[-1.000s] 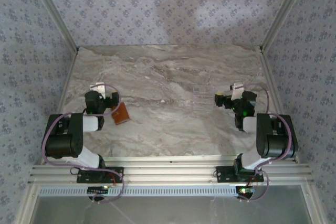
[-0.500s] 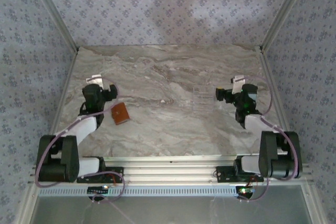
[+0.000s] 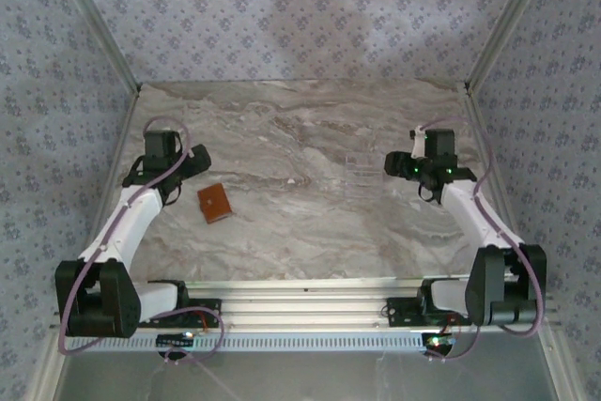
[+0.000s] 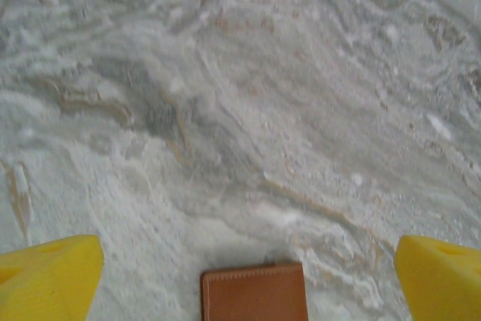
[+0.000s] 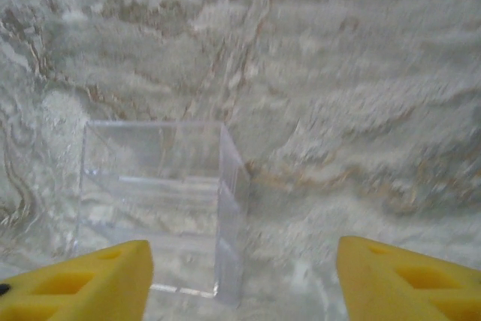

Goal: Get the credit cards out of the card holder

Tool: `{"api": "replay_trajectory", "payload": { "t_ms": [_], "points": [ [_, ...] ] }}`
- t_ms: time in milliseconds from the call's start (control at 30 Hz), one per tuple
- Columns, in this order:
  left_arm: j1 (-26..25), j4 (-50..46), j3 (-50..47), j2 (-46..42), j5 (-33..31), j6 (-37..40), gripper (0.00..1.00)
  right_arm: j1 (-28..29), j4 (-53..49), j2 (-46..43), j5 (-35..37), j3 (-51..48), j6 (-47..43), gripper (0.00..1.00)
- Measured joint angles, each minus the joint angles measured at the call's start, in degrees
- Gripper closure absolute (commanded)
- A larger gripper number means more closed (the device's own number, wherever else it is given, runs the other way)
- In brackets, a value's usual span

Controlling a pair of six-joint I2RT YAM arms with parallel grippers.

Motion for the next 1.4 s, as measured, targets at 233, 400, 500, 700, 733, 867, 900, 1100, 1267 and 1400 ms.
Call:
{"api": "replay_trajectory", "payload": {
  "t_ms": [233, 400, 500, 700, 733, 867, 900, 1100, 1267, 1400],
  "points": [
    [0.0, -9.2, 4.2, 3.2, 3.0, -1.6, 0.01, 1.8, -7.5, 8.6, -0.9, 5.1, 2.2, 0.54],
    [0.0, -12.3, 5.7, 5.5, 3.8, -1.6, 0.01, 3.3, -8.9, 15.0, -0.7, 10.5, 2.5, 0.63],
    [0.0, -13.7, 5.7, 6.5, 3.9, -1.4, 0.01, 3.9, -9.0, 18.1, -0.2, 13.8, 2.4, 0.67],
    [0.0, -15.1, 5.7, 7.6, 3.9, -0.9, 0.01, 4.0, -9.2, 23.3, 0.7, 18.2, 2.1, 0.72],
    [0.0, -15.2, 5.7, 7.7, 3.9, -0.9, 0.01, 4.0, -9.2, 24.0, 0.7, 18.4, 2.0, 0.72],
    [0.0, -15.4, 5.7, 7.9, 3.9, -0.6, 0.01, 4.1, -9.6, 26.2, 0.7, 19.5, 1.9, 0.76],
    [0.0, -15.4, 5.7, 7.9, 3.9, -0.5, 0.01, 4.1, -9.6, 26.5, 0.7, 19.9, 1.7, 0.76],
    [-0.2, -15.5, 5.7, 8.0, 3.9, -0.5, 0.01, 4.3, -9.4, 27.4, 0.8, 20.7, 0.9, 0.80],
    [-0.4, -15.7, 5.7, 8.3, 3.9, -0.5, 0.00, 4.6, -9.4, 27.9, 1.4, 20.7, 0.5, 0.83],
    [-0.5, -16.0, 5.7, 8.9, 3.9, -0.5, 0.01, 4.8, -9.4, 28.0, 2.1, 20.7, 0.2, 0.88]
  ]
}}
